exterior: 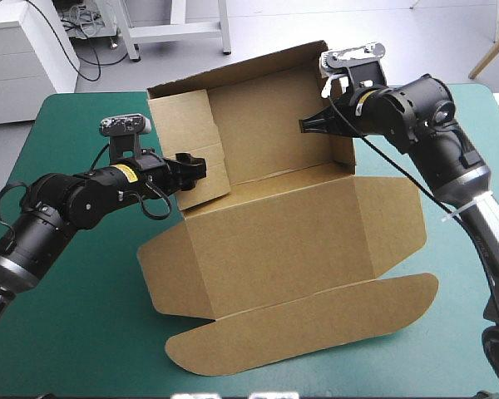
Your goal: Fold the box
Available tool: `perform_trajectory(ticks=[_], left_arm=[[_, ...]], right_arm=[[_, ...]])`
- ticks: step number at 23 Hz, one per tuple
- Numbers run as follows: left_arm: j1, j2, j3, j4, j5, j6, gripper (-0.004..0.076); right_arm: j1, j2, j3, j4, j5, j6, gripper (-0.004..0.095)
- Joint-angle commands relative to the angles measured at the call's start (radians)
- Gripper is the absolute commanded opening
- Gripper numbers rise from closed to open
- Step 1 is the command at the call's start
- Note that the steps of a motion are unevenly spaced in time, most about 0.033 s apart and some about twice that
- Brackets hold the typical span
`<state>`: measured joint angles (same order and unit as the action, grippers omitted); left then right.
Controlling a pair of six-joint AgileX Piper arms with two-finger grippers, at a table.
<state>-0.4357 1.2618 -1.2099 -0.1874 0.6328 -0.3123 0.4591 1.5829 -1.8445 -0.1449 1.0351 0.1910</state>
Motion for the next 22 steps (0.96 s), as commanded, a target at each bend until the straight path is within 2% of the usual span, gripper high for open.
perform_trajectory(ticks=[1, 12, 15, 19, 22], left_arm=[[-0.02, -0.01, -0.035, 0.116, -0.064, -0.157, 0.0475], [-0.02, 0.003, -0.125, 0.222, -0.062, -0.164, 0.0461], [-0.022, 0.035, -0.15, 0.249, -0.05, -0.135, 0.0275], [-0.029, 0.06, -0.187, 0.256, -0.036, -0.092, -0.0012], [-0.062, 0.083, -0.241, 0.328, 0.027, -0.093, -0.001]], right_arm=[[0.0, -0.04, -0.03, 0.008, -0.089, 0.02, -0.0011], [0.0, -0.039, -0.03, -0.012, -0.087, 0.017, -0.0011], [0.0, -0.039, -0.03, -0.014, -0.085, 0.017, -0.0011], [0.0, -0.039, -0.03, -0.024, -0.085, 0.02, -0.0011], [0.0, -0.039, -0.03, -0.027, -0.083, 0.021, -0.0011]])
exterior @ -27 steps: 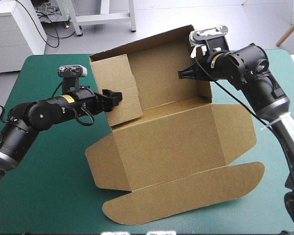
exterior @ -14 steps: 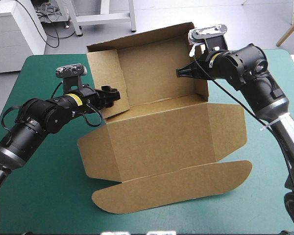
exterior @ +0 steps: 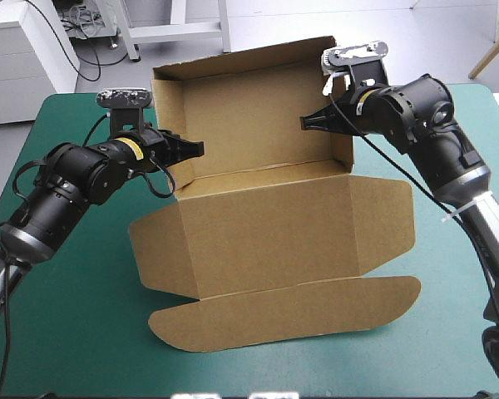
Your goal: Fold the box
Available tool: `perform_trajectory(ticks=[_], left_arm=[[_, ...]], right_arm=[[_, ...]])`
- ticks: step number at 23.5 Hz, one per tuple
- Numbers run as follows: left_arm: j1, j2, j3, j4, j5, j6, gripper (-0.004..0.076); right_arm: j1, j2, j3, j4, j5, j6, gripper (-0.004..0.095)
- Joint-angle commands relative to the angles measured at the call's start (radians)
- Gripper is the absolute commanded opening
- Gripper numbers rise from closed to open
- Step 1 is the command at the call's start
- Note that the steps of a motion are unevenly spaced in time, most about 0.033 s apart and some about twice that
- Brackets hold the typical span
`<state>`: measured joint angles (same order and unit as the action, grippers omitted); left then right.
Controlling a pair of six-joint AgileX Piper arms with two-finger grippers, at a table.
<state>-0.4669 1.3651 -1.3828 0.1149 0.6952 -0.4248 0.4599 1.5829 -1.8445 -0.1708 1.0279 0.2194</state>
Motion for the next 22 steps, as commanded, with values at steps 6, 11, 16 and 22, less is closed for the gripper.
perform_trajectory(ticks=[6, 11, 16, 22], left_arm=[[-0.072, 0.077, -0.24, 0.102, 0.205, 0.02, -0.001], [-0.072, 0.205, -0.382, 0.109, 0.373, 0.063, -0.001], [-0.07, 0.387, -0.425, 0.125, 0.471, 0.063, -0.001], [-0.035, 0.486, -0.427, 0.055, 0.518, 0.053, -0.001]], right_arm=[[-0.001, -0.03, -0.03, 0.017, 0.032, 0.016, -0.0012], [-0.003, 0.037, -0.03, 0.022, 0.127, 0.016, -0.0012], [-0.007, 0.172, -0.021, 0.075, 0.176, 0.006, -0.0014], [-0.062, 0.233, 0.073, 0.153, 0.176, -0.038, -0.0014]])
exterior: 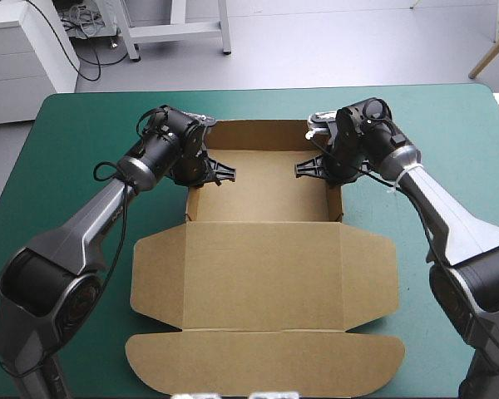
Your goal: Fold the box
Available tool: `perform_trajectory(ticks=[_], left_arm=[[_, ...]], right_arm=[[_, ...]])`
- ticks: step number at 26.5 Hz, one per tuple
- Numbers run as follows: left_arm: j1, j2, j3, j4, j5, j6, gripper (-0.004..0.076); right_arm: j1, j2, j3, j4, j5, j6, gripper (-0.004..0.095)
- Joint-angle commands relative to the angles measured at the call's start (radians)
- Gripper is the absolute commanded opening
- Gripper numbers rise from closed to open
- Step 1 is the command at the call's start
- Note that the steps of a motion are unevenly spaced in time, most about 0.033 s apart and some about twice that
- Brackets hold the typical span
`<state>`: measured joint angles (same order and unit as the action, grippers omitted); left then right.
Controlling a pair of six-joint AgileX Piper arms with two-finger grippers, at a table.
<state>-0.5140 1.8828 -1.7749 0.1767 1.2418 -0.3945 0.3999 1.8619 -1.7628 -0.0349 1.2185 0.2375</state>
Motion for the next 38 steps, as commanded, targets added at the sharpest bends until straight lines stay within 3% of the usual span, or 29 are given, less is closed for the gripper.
perform_trajectory(ticks=[1, 13, 16, 18, 21, 23, 26, 29, 38], left_arm=[[0.025, -0.021, -0.035, -0.039, -0.029, 0.021, -0.001], [0.037, 0.035, -0.035, -0.024, -0.048, -0.004, -0.001], [0.037, 0.039, -0.035, -0.024, -0.06, -0.001, -0.001], [0.037, 0.048, -0.037, -0.032, -0.062, -0.001, 0.0], [0.037, 0.061, -0.041, -0.057, -0.062, -0.001, 0.0088], [0.037, 0.068, -0.041, -0.067, -0.064, -0.001, 0.0197], [0.037, 0.083, -0.045, -0.071, -0.066, -0.003, 0.0425], [0.037, 0.097, -0.059, -0.058, -0.055, -0.031, 0.0554], [0.042, 0.102, -0.205, -0.053, -0.051, -0.031, 0.0544]], right_arm=[[-0.002, -0.036, -0.009, 0.014, -0.017, -0.059, -0.0014], [-0.011, 0.011, -0.009, -0.013, -0.078, -0.052, -0.0008], [-0.012, 0.021, -0.009, -0.009, -0.081, -0.052, 0.0056], [-0.012, 0.027, -0.009, -0.007, -0.084, -0.052, 0.0166], [-0.012, 0.029, -0.009, -0.007, -0.085, -0.052, 0.0396], [-0.012, 0.029, -0.009, -0.01, -0.089, -0.052, 0.0571], [-0.012, 0.029, -0.009, -0.015, -0.093, -0.052, 0.0766], [-0.012, 0.029, -0.009, -0.017, -0.096, -0.052, 0.081], [-0.012, 0.029, -0.047, -0.013, -0.103, -0.048, 0.081]])
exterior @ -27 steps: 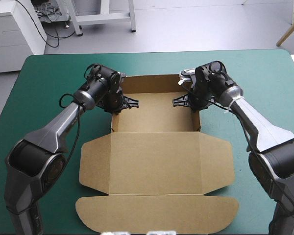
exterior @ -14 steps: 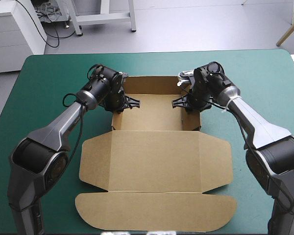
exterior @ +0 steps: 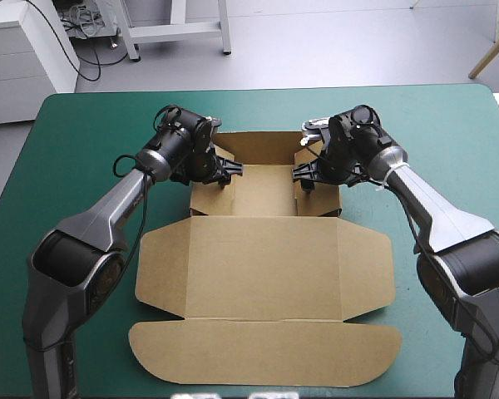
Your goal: Fold the box
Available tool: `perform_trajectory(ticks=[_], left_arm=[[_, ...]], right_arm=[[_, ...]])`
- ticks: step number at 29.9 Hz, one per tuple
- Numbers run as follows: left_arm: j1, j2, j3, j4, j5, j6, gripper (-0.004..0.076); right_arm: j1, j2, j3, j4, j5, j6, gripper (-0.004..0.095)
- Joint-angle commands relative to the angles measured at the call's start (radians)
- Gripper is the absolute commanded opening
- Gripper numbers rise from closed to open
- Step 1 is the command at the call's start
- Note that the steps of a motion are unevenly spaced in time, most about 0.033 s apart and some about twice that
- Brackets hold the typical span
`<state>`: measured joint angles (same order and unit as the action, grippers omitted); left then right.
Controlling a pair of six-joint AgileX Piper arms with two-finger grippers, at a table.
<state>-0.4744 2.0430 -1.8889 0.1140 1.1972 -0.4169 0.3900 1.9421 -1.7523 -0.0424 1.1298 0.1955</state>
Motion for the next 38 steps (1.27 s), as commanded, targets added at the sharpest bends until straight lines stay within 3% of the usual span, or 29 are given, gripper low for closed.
perform_trajectory(ticks=[1, 6, 11, 18, 26, 31, 38], left_arm=[[0.005, -0.059, -0.124, 0.023, 0.007, -0.016, 0.0544], [0.007, -0.059, -0.286, 0.119, 0.098, 0.029, 0.0543], [0.007, -0.109, -0.387, 0.108, 0.098, 0.154, 0.054], [0.007, -0.27, -0.356, 0.029, 0.098, 0.302, 0.0516], [0.007, -0.476, -0.246, 0.055, 0.098, 0.321, 0.0478], [0.007, -0.632, -0.112, 0.108, 0.098, 0.321, 0.0347], [0.007, -0.889, 0.142, 0.19, 0.098, 0.323, -0.001]], right_arm=[[-0.002, -0.053, -0.076, -0.008, -0.006, -0.006, 0.081], [-0.002, -0.055, -0.197, -0.01, 0.067, -0.01, 0.081], [-0.002, -0.118, -0.242, -0.01, 0.073, -0.01, 0.081], [-0.002, -0.26, -0.107, -0.017, 0.073, -0.018, 0.081], [-0.002, -0.291, -0.021, 0.051, 0.064, -0.018, 0.081], [-0.002, -0.243, -0.021, 0.049, 0.047, -0.011, 0.081], [-0.002, -0.13, -0.021, 0.042, 0.022, -0.01, 0.081]])
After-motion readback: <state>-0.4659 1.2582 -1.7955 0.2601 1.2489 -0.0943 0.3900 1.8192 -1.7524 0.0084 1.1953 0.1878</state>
